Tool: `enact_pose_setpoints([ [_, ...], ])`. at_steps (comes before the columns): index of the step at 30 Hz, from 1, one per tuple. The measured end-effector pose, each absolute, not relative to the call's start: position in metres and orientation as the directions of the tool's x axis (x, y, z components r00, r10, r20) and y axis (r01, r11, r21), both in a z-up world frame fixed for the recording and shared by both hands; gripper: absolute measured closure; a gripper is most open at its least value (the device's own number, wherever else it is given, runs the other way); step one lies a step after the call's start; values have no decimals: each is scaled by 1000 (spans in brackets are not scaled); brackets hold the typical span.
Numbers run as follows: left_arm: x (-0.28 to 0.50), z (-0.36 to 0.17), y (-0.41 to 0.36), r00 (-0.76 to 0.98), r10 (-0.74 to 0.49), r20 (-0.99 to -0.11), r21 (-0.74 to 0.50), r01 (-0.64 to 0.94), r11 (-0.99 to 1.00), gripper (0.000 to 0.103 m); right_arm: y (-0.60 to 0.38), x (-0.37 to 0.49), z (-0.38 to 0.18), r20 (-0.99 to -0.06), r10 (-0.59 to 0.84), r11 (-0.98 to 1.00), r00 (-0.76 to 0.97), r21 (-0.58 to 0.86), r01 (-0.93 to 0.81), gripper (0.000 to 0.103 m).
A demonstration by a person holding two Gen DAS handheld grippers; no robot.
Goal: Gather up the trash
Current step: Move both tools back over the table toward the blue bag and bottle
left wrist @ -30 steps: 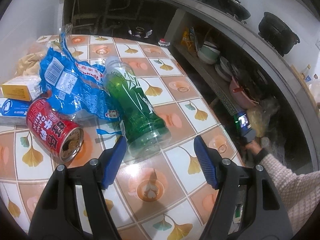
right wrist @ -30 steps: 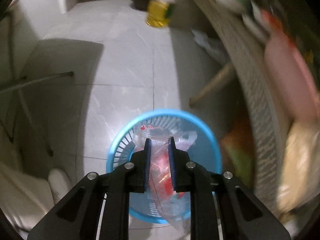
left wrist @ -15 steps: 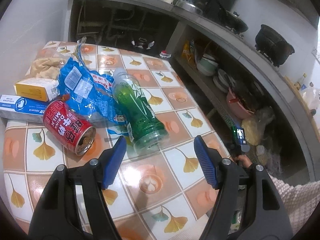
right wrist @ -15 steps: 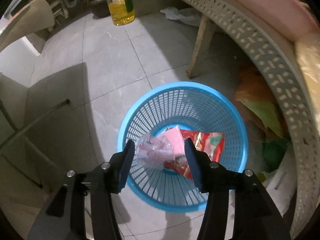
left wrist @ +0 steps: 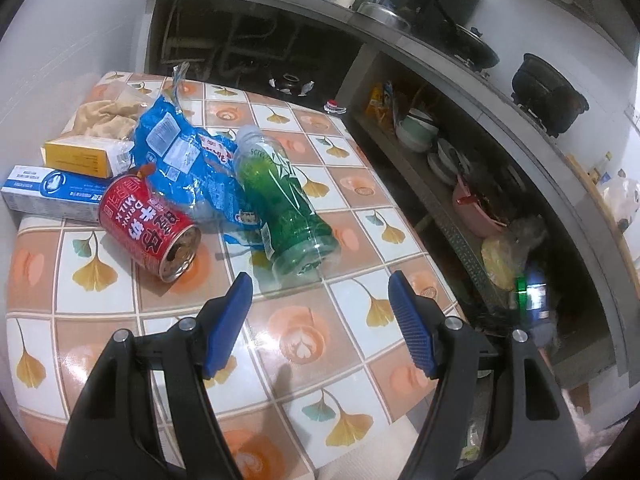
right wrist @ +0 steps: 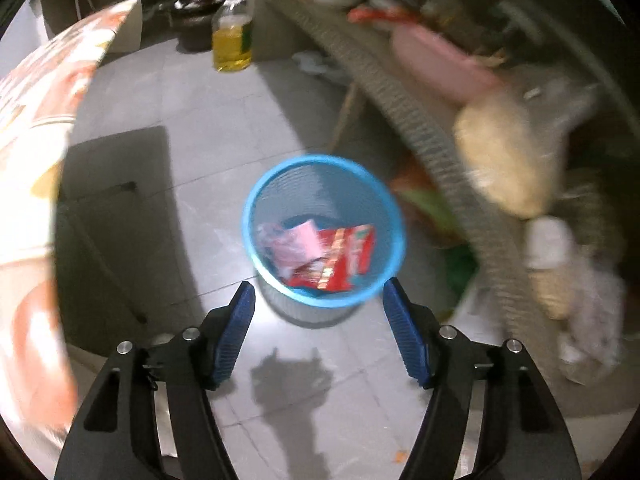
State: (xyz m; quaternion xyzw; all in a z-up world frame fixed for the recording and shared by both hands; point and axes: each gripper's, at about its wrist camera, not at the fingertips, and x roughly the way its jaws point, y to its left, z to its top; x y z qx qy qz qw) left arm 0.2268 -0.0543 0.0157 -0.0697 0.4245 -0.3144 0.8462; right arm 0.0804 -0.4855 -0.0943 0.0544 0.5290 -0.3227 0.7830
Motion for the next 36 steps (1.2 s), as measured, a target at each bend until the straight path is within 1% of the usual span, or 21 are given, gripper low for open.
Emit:
enact_pose_setpoints([
  [2, 223, 17, -54, 453, -582, -675, -369, 476, 798, 33, -469, 69, -58, -816, -509, 765, 274, -284, 578, 25],
  [3, 222, 17, -53, 459, -579, -673, -364, 477, 800, 32, -465, 65, -45, -801, -522, 762, 294, -282, 583, 23],
  [6, 217, 20, -45, 478, -575, -664, -362, 467, 807, 30, -445, 62, 3, -759, -524, 773, 386, -234, 590, 16],
  [10, 210, 21, -29, 516, -549, -658, -355, 430, 830, 26, -408, 75, 48, -726, -441, 838, 528, -123, 532, 9],
  [12, 205, 22, -18, 548, -522, -654, -335, 408, 849, 21, -382, 92, 60, -722, -377, 879, 580, -81, 470, 6],
  [13, 204, 23, -15, 562, -509, -652, -325, 400, 857, 20, -372, 99, 62, -726, -353, 893, 590, -73, 445, 6],
  [17, 201, 20, 4, 610, -445, -655, -275, 356, 893, 17, -312, 140, 57, -755, -173, 962, 633, 9, 274, 6],
  [23, 203, 17, 26, 657, -373, -655, -203, 323, 924, 14, -241, 175, 39, -764, -88, 990, 640, 3, 140, 6],
  [28, 217, 20, 30, 694, -354, -627, -158, 331, 930, 13, -218, 194, 35, -748, 0, 994, 664, 75, 85, 6],
  [31, 231, 22, 26, 705, -364, -609, -153, 345, 926, 13, -221, 202, 32, -744, 55, 987, 666, 140, 75, 6],
  [36, 255, 25, 21, 726, -365, -583, -149, 346, 926, 13, -223, 220, 32, -741, 109, 978, 662, 198, 60, 6],
])
